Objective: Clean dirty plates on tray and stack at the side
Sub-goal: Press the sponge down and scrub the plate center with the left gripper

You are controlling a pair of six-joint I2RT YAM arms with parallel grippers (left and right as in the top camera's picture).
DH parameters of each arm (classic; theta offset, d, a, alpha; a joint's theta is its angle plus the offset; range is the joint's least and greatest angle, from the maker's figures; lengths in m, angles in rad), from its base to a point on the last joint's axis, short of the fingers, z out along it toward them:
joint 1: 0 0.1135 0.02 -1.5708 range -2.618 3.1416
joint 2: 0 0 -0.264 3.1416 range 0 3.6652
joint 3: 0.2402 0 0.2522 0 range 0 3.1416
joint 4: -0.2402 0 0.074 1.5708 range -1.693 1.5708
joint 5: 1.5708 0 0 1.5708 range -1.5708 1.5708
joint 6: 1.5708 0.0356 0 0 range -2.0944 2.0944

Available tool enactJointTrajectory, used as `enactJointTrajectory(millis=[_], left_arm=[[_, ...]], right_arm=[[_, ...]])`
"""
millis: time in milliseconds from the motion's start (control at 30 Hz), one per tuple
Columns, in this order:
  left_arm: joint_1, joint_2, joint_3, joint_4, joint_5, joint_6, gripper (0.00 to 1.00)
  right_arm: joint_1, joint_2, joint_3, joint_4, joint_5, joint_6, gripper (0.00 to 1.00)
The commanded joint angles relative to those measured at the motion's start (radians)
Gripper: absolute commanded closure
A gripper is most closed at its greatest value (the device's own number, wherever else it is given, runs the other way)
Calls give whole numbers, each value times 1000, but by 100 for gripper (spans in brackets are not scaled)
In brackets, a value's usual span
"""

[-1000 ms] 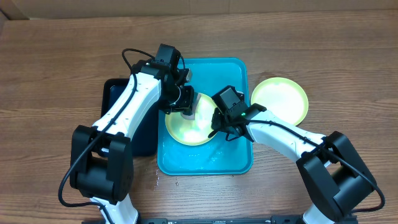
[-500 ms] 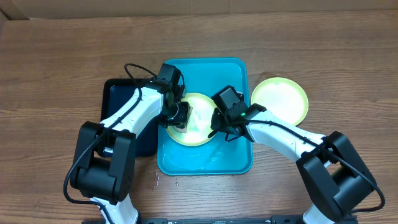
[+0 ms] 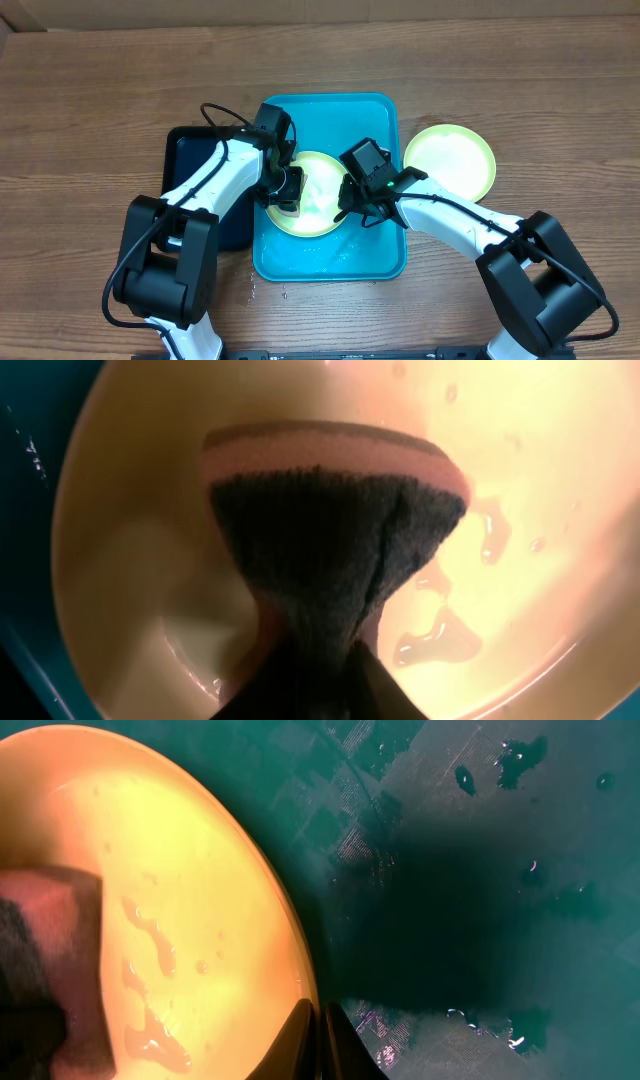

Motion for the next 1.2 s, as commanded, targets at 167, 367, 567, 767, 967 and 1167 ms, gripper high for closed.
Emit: enactJointTrajectory(millis=[167,367,567,767,967,1167], left_arm=[[-38,-15,-14,4,-84,11,96],[-56,-15,-48,73,-2,-30,96],[-65,-15,-49,118,173,-23,96],[-50,-33,10,89,237,-23,96],[-33,-121,84,42,169,-11,96],[-43,-124,78,28,-54,-16,96]], right_arm=[[5,-18,-5,6,5,-2,96],[5,-18,-5,7,6,-2,96],[5,-18,-5,6,5,-2,96],[5,-18,-5,3,6,-2,96],[5,-18,-5,4,6,-2,96],[5,-18,-5,4,6,-2,96]])
